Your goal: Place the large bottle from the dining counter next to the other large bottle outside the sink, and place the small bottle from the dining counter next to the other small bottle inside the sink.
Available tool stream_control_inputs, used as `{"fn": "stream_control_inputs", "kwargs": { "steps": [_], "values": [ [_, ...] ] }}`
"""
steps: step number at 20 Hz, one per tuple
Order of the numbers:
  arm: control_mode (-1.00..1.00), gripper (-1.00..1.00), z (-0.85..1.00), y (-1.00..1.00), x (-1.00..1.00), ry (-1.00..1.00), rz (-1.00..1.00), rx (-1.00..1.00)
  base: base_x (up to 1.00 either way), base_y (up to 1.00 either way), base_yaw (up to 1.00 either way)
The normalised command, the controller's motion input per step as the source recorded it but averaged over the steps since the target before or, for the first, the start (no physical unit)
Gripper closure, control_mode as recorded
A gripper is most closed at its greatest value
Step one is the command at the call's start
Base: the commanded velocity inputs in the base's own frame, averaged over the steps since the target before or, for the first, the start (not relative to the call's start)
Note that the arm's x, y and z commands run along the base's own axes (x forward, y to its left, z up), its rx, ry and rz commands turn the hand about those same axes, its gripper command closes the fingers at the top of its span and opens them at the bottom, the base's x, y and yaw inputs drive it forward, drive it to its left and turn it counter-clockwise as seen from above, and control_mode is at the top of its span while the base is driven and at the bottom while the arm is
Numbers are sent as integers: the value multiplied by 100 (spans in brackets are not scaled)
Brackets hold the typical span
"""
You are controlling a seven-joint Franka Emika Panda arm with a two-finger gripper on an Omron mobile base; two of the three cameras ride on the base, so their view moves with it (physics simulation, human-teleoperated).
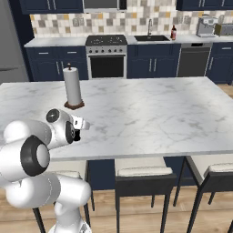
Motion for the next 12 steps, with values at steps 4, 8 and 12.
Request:
{"fn": "stream_control_inputs", "kwargs": {
  "steps": [4,8,12],
  "values": [
    [-100,100,0,0,-5,0,0,0,0,0,0],
    [-100,100,0,0,-3,0,0,0,0,0,0],
    [100,100,0,0,0,0,0,0,-13,0,0]
  ]
}}
